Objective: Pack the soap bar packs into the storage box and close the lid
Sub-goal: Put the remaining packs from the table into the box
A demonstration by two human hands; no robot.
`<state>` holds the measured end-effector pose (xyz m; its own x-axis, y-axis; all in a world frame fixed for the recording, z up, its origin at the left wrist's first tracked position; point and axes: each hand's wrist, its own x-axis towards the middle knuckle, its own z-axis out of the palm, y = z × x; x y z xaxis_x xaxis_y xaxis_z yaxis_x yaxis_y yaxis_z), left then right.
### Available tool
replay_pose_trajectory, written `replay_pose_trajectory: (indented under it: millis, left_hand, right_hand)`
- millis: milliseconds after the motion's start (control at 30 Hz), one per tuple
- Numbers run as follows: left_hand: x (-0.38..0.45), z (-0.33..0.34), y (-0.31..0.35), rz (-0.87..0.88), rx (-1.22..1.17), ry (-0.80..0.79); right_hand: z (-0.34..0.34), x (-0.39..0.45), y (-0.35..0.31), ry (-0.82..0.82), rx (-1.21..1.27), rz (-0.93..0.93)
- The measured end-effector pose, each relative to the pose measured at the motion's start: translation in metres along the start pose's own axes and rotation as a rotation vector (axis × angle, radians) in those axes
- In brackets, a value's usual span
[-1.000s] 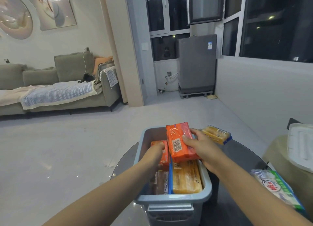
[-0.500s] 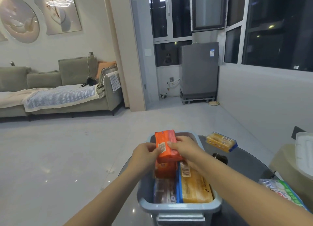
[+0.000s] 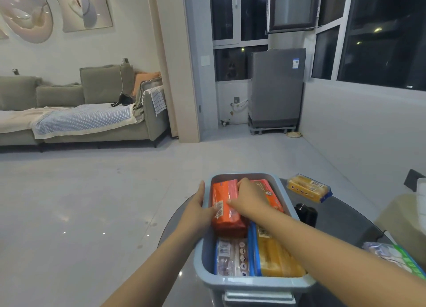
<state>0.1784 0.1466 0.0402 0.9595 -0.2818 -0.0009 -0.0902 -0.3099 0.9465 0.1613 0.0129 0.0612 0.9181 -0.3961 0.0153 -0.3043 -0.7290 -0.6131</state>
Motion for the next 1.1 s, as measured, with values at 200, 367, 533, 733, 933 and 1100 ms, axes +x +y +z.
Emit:
replay_pose_trajectory:
  millis: [200,367,533,733,933,1100]
  left_hand:
    - [0.003,0.0,-0.008,0.02,-0.081,0.008]
    - [0.002,0.0,-0.01,-0.002,-0.161,-0.039]
    - [0.005,0.001,-0.013,-0.01,-0.193,-0.041]
    - [0.006,0.001,-0.012,-0.02,-0.143,-0.035]
    - [-0.01,0.003,0.007,0.036,0.067,0.079]
    - [-0.033,0.005,0.022,0.136,0.346,0.151]
  right_hand:
    - [-0.002,-0.005,0.002,-0.044,-0.173,-0.166]
    - [-0.011,-0.01,0.008,-0.256,-0.335,-0.292]
    - [-0.012,-0.011,0.006,-0.313,-0.419,-0.313]
    - [-0.01,-0.012,-0.003,-0.252,-0.402,-0.224]
    - [-0.015,-0.02,0.003,-0.13,-0.247,-0.221]
    - [-0.031,-0.033,0.015,-0.027,-0.037,-0.275]
